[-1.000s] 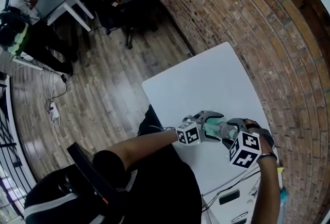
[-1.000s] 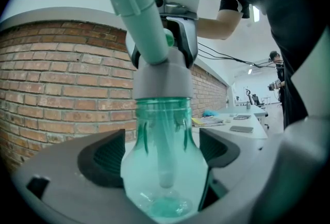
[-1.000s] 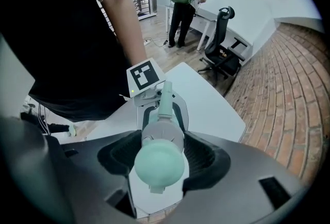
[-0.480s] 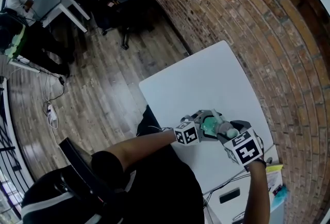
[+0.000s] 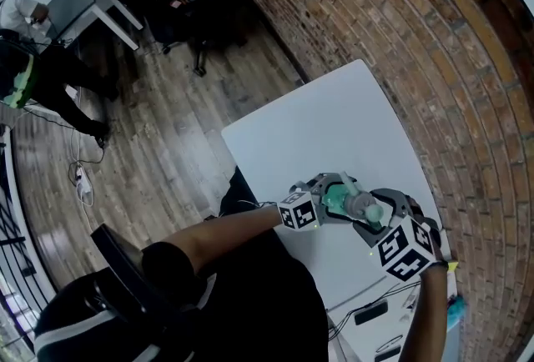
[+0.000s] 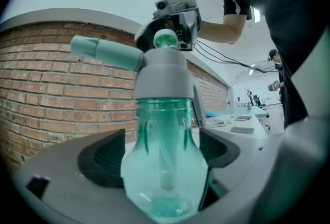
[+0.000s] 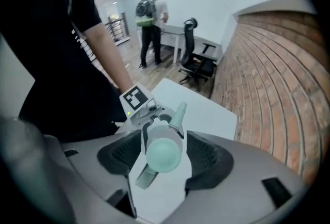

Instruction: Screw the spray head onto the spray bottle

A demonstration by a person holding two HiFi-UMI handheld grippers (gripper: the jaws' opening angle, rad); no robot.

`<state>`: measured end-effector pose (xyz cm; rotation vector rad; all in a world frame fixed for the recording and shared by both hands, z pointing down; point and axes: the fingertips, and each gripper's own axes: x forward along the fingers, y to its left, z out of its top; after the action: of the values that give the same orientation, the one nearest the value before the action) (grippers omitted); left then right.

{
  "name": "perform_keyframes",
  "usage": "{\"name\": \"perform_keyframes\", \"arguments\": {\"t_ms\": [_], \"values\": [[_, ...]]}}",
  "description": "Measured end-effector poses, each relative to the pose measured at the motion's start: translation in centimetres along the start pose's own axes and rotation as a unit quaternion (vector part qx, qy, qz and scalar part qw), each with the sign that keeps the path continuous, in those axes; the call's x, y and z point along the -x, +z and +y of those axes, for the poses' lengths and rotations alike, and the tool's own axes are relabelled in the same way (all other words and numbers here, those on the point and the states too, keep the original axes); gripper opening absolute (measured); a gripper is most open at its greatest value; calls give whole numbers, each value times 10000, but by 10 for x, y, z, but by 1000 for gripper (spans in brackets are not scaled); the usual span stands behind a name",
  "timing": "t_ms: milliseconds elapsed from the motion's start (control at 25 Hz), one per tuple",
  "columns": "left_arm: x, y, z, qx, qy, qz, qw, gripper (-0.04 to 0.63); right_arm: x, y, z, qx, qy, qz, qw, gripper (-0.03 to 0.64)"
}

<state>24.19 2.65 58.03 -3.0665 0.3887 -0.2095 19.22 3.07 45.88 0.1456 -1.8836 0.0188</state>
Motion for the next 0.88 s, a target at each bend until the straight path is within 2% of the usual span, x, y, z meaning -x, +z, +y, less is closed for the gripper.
{"name": "perform_keyframes", "arguments": {"t_ms": [80, 160, 440, 520, 680, 800, 880], "values": [[0, -1, 2, 4, -4, 18, 10000, 444, -5, -6, 3, 835, 22, 367, 9958, 258], [-1, -1, 2, 9, -27, 18, 10000, 445, -12, -15, 3, 1316, 82, 780, 9882, 258], [-1, 0, 2, 20, 22, -12, 10000, 445, -31, -20, 5, 1789, 492, 1142, 9760, 258], [-1, 0, 2, 24, -3, -2, 10000, 445, -32, -20, 4, 1582, 580, 1176, 9787, 258], [-1, 1, -1, -20, -44, 11, 10000, 444, -32, -19, 4, 821, 667, 1063, 9887, 258], [0, 1, -1, -22, -32, 10, 10000, 444, -32, -17, 1, 2, 632, 838, 9945, 258], [0, 1, -1, -29, -20, -2, 10000, 444, -33, -16, -2, -679, 529, 683, 9939, 258]]}}
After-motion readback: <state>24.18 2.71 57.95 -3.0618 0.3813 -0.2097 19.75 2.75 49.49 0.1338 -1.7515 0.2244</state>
